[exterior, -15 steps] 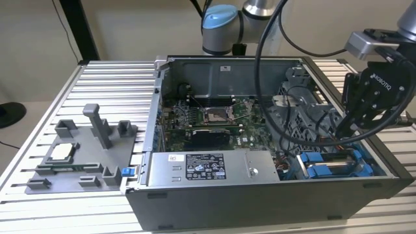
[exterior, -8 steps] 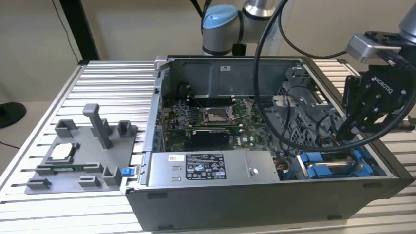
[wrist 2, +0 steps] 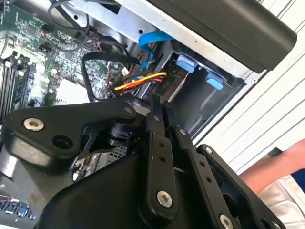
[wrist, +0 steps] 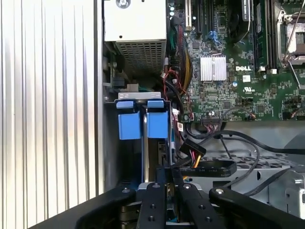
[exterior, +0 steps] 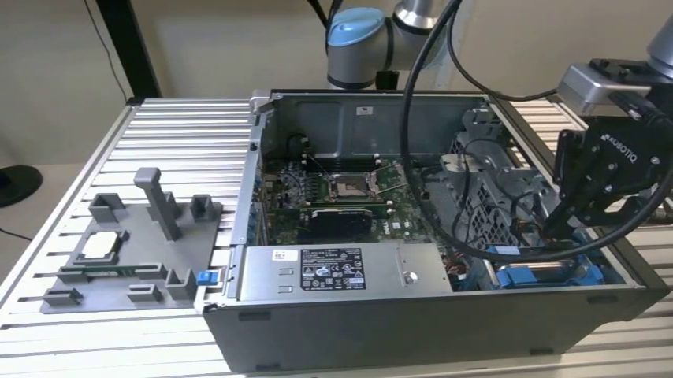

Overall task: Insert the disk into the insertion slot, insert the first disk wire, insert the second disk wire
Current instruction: 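Insert the second disk wire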

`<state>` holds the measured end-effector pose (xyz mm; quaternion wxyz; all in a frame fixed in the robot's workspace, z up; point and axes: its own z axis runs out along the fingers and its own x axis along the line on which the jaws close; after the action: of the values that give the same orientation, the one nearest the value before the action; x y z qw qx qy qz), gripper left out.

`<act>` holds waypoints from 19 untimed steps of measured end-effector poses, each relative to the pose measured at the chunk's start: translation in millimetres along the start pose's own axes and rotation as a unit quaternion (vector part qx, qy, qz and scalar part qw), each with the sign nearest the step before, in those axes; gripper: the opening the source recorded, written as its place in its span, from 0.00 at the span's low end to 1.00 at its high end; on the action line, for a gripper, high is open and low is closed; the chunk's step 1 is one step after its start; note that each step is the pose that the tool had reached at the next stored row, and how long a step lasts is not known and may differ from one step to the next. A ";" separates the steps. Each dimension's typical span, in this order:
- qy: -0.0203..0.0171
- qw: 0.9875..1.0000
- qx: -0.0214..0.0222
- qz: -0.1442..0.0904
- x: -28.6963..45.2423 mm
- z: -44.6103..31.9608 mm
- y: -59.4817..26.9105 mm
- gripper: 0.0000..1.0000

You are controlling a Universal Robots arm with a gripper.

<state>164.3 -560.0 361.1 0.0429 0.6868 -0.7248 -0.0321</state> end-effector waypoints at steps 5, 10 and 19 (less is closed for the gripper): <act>-0.003 1.000 0.017 0.000 1.2 1.1 6.7 0.00; -0.004 1.000 0.028 0.000 3.0 2.0 12.4 0.00; -0.005 0.999 0.033 0.000 3.3 5.1 15.2 0.00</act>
<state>148.5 -562.6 357.7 0.0163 0.6874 -0.7260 -0.0115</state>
